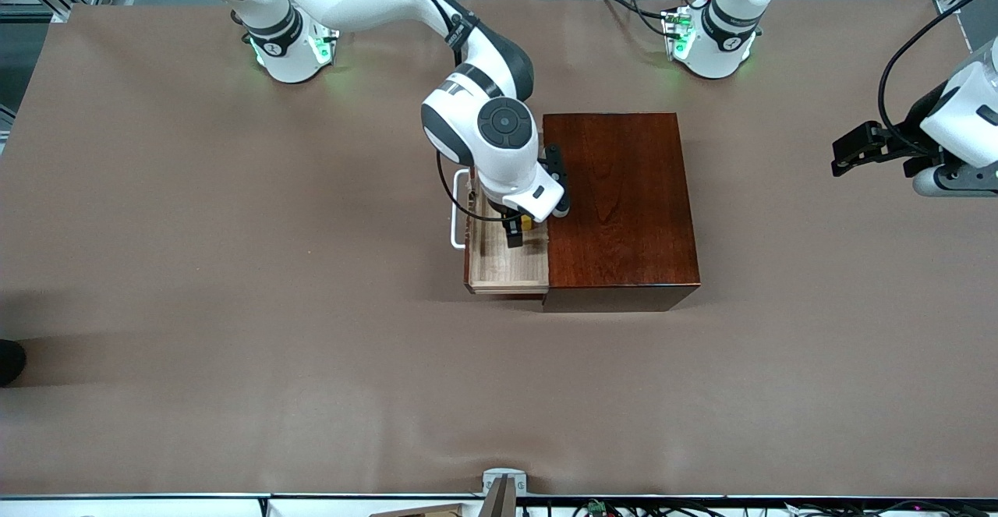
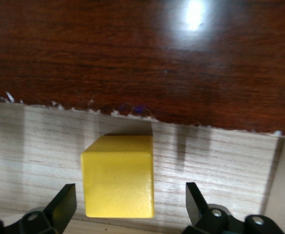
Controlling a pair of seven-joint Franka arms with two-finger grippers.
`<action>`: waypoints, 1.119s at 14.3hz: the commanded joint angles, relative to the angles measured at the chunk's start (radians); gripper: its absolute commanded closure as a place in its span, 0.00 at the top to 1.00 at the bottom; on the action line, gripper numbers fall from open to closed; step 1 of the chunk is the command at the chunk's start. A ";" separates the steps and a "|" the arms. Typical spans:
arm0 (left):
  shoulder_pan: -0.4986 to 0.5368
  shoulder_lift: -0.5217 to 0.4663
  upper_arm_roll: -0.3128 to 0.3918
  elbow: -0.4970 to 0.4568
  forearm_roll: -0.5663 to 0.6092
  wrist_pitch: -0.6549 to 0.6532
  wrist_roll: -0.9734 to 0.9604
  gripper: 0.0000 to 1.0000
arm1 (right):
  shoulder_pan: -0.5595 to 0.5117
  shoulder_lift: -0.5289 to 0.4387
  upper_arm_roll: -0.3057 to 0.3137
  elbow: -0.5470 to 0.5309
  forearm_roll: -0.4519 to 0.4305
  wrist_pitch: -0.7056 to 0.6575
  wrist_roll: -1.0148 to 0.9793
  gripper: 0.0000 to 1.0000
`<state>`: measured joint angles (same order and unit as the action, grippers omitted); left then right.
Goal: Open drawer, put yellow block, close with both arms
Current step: 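Lower the yellow cube into the open drawer and open the right gripper, then withdraw the right gripper while the left gripper moves toward the drawer front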
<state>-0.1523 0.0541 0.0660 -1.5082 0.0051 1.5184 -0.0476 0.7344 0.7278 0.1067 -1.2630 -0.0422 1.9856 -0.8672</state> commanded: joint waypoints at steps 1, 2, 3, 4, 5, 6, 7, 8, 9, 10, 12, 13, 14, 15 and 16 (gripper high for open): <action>-0.004 -0.011 -0.003 -0.012 -0.014 0.009 -0.012 1.00 | 0.007 -0.033 -0.009 0.008 -0.019 -0.019 0.010 1.00; -0.006 -0.011 -0.005 -0.012 -0.016 0.009 -0.012 1.00 | -0.001 -0.053 -0.010 0.008 -0.018 -0.024 0.010 1.00; -0.007 -0.011 -0.006 -0.012 -0.016 0.009 -0.015 1.00 | -0.007 -0.086 -0.010 0.007 -0.016 -0.049 0.011 1.00; -0.009 -0.011 -0.006 -0.012 -0.016 0.009 -0.023 1.00 | -0.013 -0.118 -0.015 0.007 -0.018 -0.077 0.019 1.00; -0.013 -0.011 -0.011 -0.010 -0.023 0.009 -0.034 1.00 | -0.027 -0.142 -0.025 0.007 -0.016 -0.093 0.036 1.00; -0.012 -0.011 -0.012 -0.010 -0.037 0.009 -0.046 1.00 | -0.048 -0.162 -0.027 0.007 -0.015 -0.094 0.054 1.00; -0.013 -0.011 -0.014 -0.010 -0.042 0.009 -0.051 1.00 | -0.070 -0.185 -0.027 0.005 -0.015 -0.097 0.068 1.00; -0.013 -0.011 -0.017 -0.010 -0.042 0.008 -0.049 1.00 | -0.094 -0.215 -0.028 0.002 -0.016 -0.131 0.076 1.00; -0.013 -0.011 -0.028 -0.010 -0.043 0.008 -0.048 1.00 | -0.127 -0.244 -0.032 0.002 -0.016 -0.181 0.092 1.00; -0.013 -0.011 -0.041 -0.010 -0.043 0.006 -0.046 1.00 | -0.163 -0.266 -0.038 0.002 -0.016 -0.204 0.109 1.00; -0.015 -0.011 -0.055 -0.010 -0.042 0.006 -0.035 1.00 | -0.231 -0.291 -0.039 0.002 -0.016 -0.217 0.116 1.00; -0.015 -0.010 -0.075 -0.010 -0.042 0.003 -0.034 1.00 | -0.262 -0.298 -0.039 0.002 -0.015 -0.226 0.116 1.00; -0.013 -0.011 -0.101 -0.010 -0.042 0.002 -0.034 1.00 | -0.289 -0.306 -0.039 0.002 -0.013 -0.237 0.117 1.00; -0.015 -0.011 -0.135 -0.010 -0.042 -0.001 -0.035 1.00 | -0.305 -0.310 -0.039 0.002 -0.015 -0.249 0.116 1.00; -0.015 -0.010 -0.181 -0.012 -0.042 -0.001 -0.046 1.00 | -0.320 -0.314 -0.039 0.002 -0.015 -0.261 0.123 1.00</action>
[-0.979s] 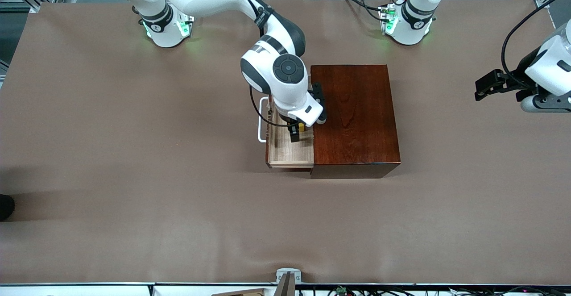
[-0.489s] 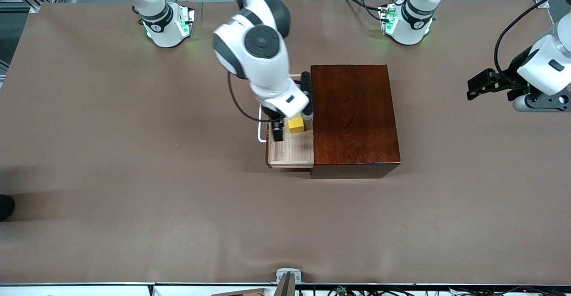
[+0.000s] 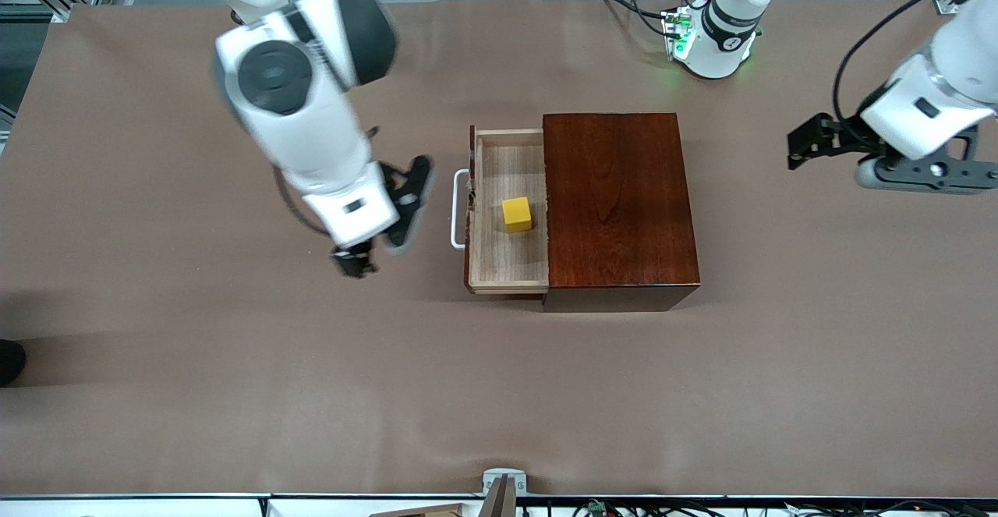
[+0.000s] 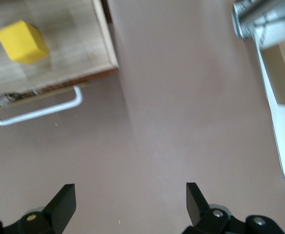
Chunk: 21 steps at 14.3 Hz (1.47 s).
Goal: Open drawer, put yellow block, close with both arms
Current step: 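Withdraw the right gripper while the left gripper moves toward the drawer front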
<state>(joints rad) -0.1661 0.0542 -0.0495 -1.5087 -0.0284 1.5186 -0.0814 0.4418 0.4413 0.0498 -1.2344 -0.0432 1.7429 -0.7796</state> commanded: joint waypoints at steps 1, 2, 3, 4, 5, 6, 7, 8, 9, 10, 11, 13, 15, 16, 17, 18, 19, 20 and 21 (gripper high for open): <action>-0.001 -0.007 -0.110 -0.011 -0.008 -0.002 -0.014 1.00 | -0.047 -0.033 0.018 -0.027 -0.012 -0.032 0.052 1.00; -0.003 -0.001 -0.160 -0.011 -0.008 -0.002 -0.015 1.00 | -0.064 -0.036 0.018 -0.027 -0.012 -0.043 0.059 1.00; -0.003 0.009 -0.212 -0.011 -0.010 -0.002 -0.015 1.00 | -0.080 -0.041 0.018 -0.027 -0.012 -0.052 0.059 1.00; -0.003 0.013 -0.263 -0.011 -0.008 0.001 -0.020 1.00 | -0.096 -0.045 0.019 -0.027 -0.009 -0.059 0.059 1.00; -0.004 0.021 -0.309 -0.008 -0.004 0.008 -0.021 1.00 | -0.115 -0.047 0.019 -0.028 -0.007 -0.065 0.059 1.00; -0.006 0.029 -0.347 -0.008 0.004 0.029 -0.020 1.00 | -0.130 -0.050 0.019 -0.027 -0.001 -0.077 0.059 1.00; -0.009 0.032 -0.386 -0.010 0.004 0.064 -0.020 1.00 | -0.146 -0.053 0.019 -0.027 -0.001 -0.079 0.059 1.00; -0.009 0.047 -0.421 -0.008 0.005 0.089 -0.017 1.00 | -0.176 -0.053 0.019 -0.027 0.005 -0.076 0.060 1.00; -0.009 0.053 -0.455 -0.008 0.007 0.107 -0.017 1.00 | -0.208 -0.053 0.019 -0.025 0.019 -0.071 0.060 1.00; -0.009 0.065 -0.482 -0.005 0.007 0.136 -0.002 1.00 | -0.250 -0.053 0.021 -0.025 0.043 -0.075 0.060 1.00; -0.016 0.079 -0.502 -0.001 0.007 0.155 0.002 1.00 | -0.290 -0.056 0.021 -0.025 0.069 -0.083 0.060 1.00; -0.055 0.133 -0.516 0.028 0.004 0.198 0.028 1.00 | -0.345 -0.081 0.018 -0.025 0.074 -0.121 0.060 1.00; -0.116 0.220 -0.518 0.091 0.016 0.225 0.104 1.00 | -0.385 -0.110 0.016 -0.028 0.063 -0.149 0.089 1.00; -0.144 0.264 -0.518 0.123 0.028 0.256 0.147 1.00 | -0.409 -0.119 0.016 -0.028 0.062 -0.170 0.123 1.00; -0.164 0.310 -0.517 0.146 0.030 0.290 0.207 1.00 | -0.432 -0.127 0.016 -0.028 0.062 -0.198 0.167 1.00; -0.190 0.361 -0.515 0.169 0.039 0.346 0.291 1.00 | -0.445 -0.140 0.016 -0.028 0.062 -0.216 0.218 1.00; -0.228 0.399 -0.509 0.182 0.069 0.404 0.363 1.00 | -0.459 -0.151 0.016 -0.034 0.060 -0.236 0.276 1.00; -0.260 0.433 -0.507 0.191 0.105 0.449 0.391 1.00 | -0.469 -0.168 0.015 -0.043 0.060 -0.256 0.327 1.00; -0.282 0.472 -0.507 0.200 0.126 0.484 0.400 1.00 | -0.475 -0.190 0.015 -0.060 0.060 -0.281 0.382 1.00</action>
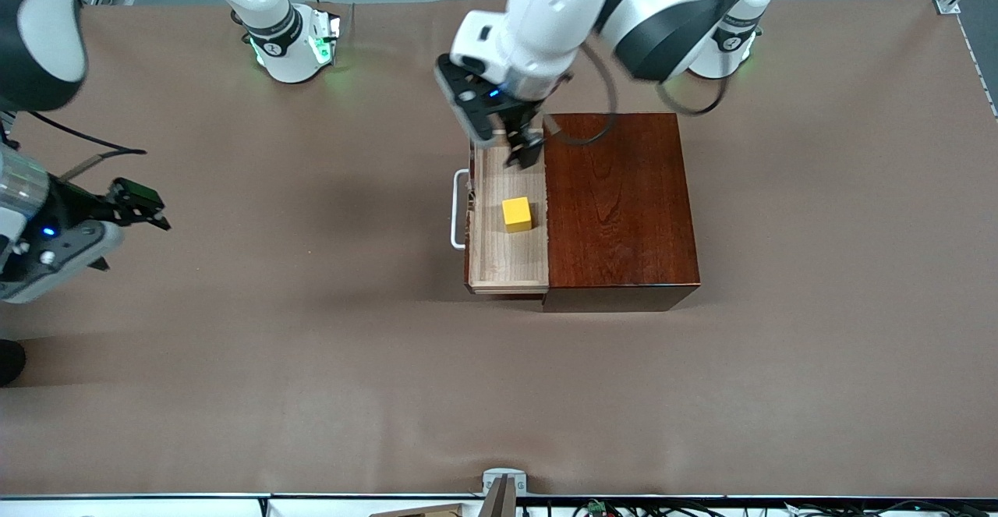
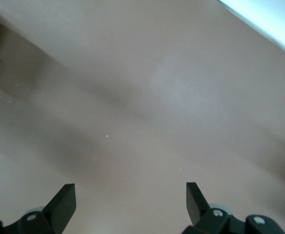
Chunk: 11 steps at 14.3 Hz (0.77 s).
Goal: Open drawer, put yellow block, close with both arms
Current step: 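Withdraw the right gripper while the left gripper moves toward the drawer front, then push the drawer shut with the left gripper against the drawer front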
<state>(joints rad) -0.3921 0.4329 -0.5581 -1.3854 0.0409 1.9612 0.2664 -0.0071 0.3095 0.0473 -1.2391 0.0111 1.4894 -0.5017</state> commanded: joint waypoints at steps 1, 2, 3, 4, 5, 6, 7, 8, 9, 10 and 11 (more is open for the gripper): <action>-0.077 0.128 0.003 0.086 0.073 0.079 0.071 1.00 | -0.039 -0.084 0.017 -0.084 0.006 -0.049 0.173 1.00; -0.092 0.165 0.006 0.095 0.089 0.115 0.123 1.00 | -0.034 -0.114 0.019 -0.118 0.006 -0.054 0.242 1.00; -0.102 0.194 0.007 0.100 0.096 0.140 0.179 1.00 | -0.033 -0.144 0.022 -0.156 0.007 -0.052 0.299 1.00; -0.102 0.223 0.007 0.100 0.096 0.159 0.226 1.00 | -0.030 -0.180 0.023 -0.195 0.006 -0.052 0.336 1.00; -0.103 0.242 0.009 0.100 0.100 0.171 0.256 1.00 | -0.031 -0.205 0.023 -0.218 0.006 -0.052 0.359 1.00; -0.111 0.260 0.020 0.100 0.128 0.185 0.266 1.00 | -0.031 -0.223 0.017 -0.232 0.006 -0.054 0.371 1.00; -0.132 0.268 0.039 0.100 0.157 0.200 0.269 1.00 | -0.037 -0.240 0.011 -0.244 0.006 -0.052 0.373 1.00; -0.148 0.280 0.061 0.100 0.160 0.212 0.269 1.00 | -0.039 -0.257 -0.001 -0.253 0.006 -0.049 0.373 1.00; -0.165 0.291 0.082 0.100 0.162 0.231 0.269 1.00 | -0.040 -0.270 -0.009 -0.253 0.006 -0.050 0.374 1.00; -0.181 0.300 0.099 0.100 0.163 0.240 0.267 1.00 | -0.042 -0.273 -0.010 -0.253 0.006 -0.051 0.390 1.00; -0.192 0.305 0.118 0.100 0.162 0.251 0.267 1.00 | -0.043 -0.279 -0.012 -0.253 0.006 -0.052 0.429 1.00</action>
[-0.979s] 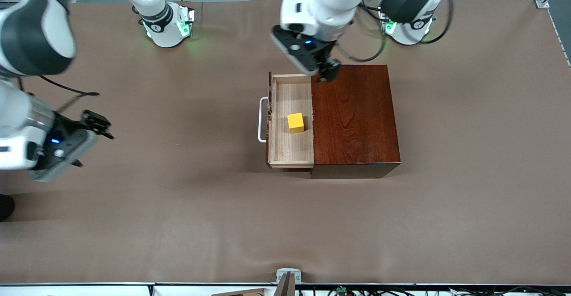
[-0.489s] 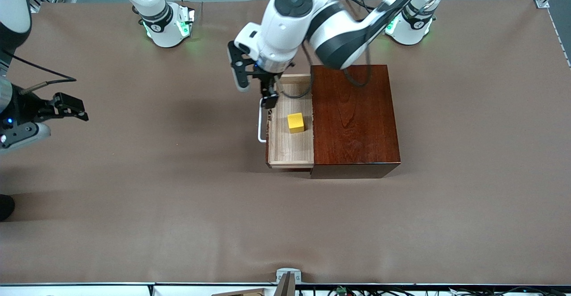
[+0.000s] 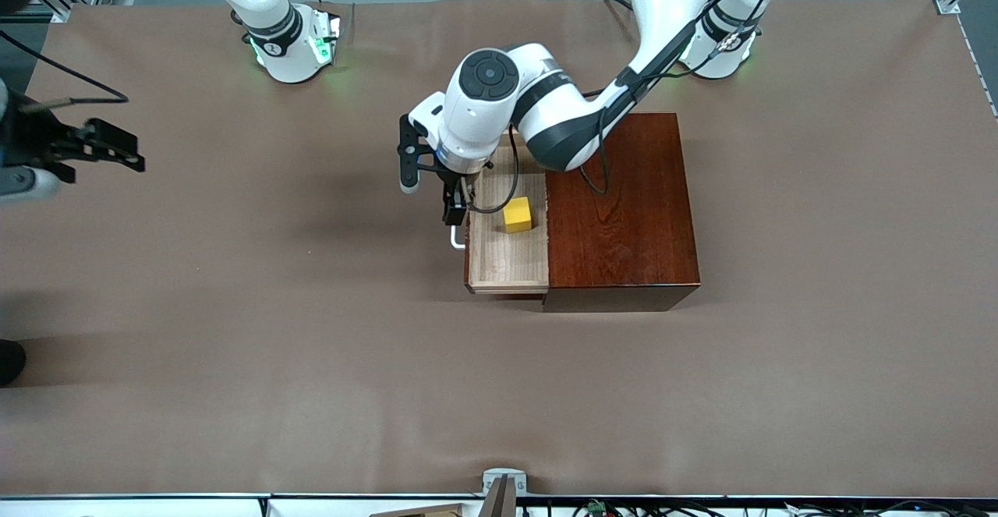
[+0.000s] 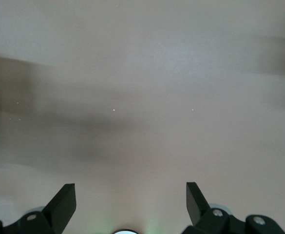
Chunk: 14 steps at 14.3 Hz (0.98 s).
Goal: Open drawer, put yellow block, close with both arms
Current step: 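Push the drawer shut with the left gripper against the drawer front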
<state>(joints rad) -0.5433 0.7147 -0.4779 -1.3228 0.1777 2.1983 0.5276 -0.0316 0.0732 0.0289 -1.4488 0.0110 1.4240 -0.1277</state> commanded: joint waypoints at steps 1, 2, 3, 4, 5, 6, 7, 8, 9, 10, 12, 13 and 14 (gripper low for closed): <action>-0.049 0.032 0.047 0.037 0.025 0.020 0.006 1.00 | -0.017 -0.044 0.006 -0.044 0.006 0.010 0.091 1.00; -0.052 0.038 0.053 0.036 0.026 0.021 0.005 1.00 | -0.021 -0.043 0.006 -0.044 0.006 0.004 0.106 1.00; -0.050 0.045 0.053 0.034 0.028 0.020 0.006 1.00 | -0.022 -0.042 0.006 -0.042 0.006 -0.002 0.108 1.00; -0.050 0.046 0.053 0.033 0.031 0.018 0.005 1.00 | -0.022 -0.041 0.006 -0.042 0.006 -0.005 0.108 1.00; -0.050 0.048 0.058 0.030 0.031 0.014 0.005 1.00 | -0.021 -0.041 0.006 -0.042 0.006 -0.008 0.112 1.00; -0.052 0.049 0.073 0.027 0.032 0.014 0.005 1.00 | -0.021 -0.039 0.008 -0.041 0.006 -0.016 0.149 1.00; -0.055 0.049 0.081 0.024 0.032 0.009 0.005 1.00 | -0.016 -0.039 0.008 -0.041 0.006 -0.020 0.196 1.00; -0.056 0.048 0.082 0.023 0.034 0.003 0.005 1.00 | -0.014 -0.039 0.009 -0.039 0.006 -0.026 0.235 1.00; -0.056 0.048 0.093 0.023 0.034 -0.014 0.005 1.00 | -0.017 -0.039 0.009 -0.035 0.004 -0.030 0.246 1.00; -0.060 0.046 0.100 0.023 0.035 -0.025 0.005 1.00 | -0.022 -0.038 0.008 -0.035 0.004 -0.030 0.240 1.00; -0.067 0.043 0.105 0.023 0.061 -0.047 0.005 1.00 | -0.036 -0.035 0.006 -0.030 0.001 -0.030 0.247 1.00; -0.067 0.043 0.102 0.023 0.113 -0.072 0.005 1.00 | -0.042 -0.035 0.008 -0.028 -0.006 -0.027 0.246 1.00; -0.072 0.040 0.102 0.023 0.147 -0.100 0.005 1.00 | -0.044 -0.035 0.008 -0.025 -0.012 -0.028 0.241 1.00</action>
<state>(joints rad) -0.5988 0.7567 -0.3945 -1.3126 0.2567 2.1763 0.5309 -0.0464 0.0543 0.0221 -1.4684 0.0080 1.3993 0.1046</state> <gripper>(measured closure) 0.000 0.000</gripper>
